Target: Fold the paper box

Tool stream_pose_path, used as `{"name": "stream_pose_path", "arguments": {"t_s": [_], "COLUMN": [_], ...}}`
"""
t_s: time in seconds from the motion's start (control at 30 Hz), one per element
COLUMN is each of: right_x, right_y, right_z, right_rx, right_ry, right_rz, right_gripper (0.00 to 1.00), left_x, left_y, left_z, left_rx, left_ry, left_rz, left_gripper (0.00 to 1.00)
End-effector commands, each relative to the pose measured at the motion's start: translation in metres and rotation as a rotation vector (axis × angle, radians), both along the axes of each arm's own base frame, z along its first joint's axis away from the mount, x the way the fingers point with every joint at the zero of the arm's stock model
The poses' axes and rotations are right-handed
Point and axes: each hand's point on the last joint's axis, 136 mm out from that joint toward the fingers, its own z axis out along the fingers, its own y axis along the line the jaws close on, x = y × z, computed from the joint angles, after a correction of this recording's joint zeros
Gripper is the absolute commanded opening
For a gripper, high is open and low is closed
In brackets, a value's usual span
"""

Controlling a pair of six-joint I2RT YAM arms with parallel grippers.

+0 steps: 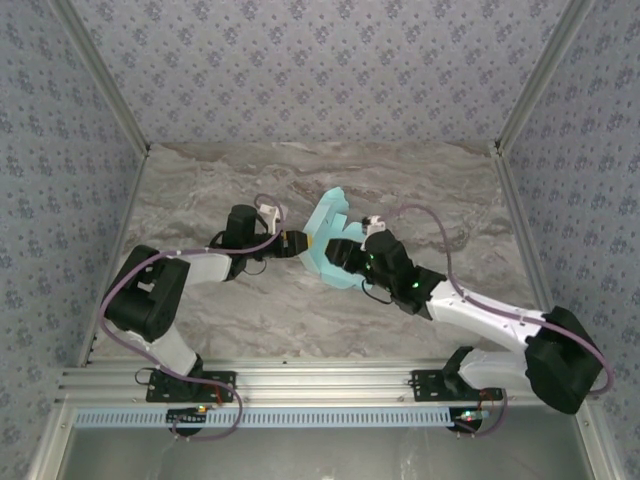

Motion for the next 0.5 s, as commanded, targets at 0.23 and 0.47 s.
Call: {"name": "stream_pose_path", "arguments": {"t_s": [0.23,0.47], "right_x": [0.015,0.036], "right_y": [0.024,0.034], "right_z": [-0.047,-0.07], "right_rx": [0.614,0.682], "right_ry": [0.791,0.893], "right_rz": [-0.412,-0.497], "right_gripper": [0.59,0.71], "left_x": [0.002,0.0], "left_y": [-0.001,0.001], "left_z": [0.002,0.002], "left_rx": [0.007,0.016], "left_ry": [-0.02,-0.026], "left_rz": [0.033,0.05], "left_gripper": [0.57,0.57]}}
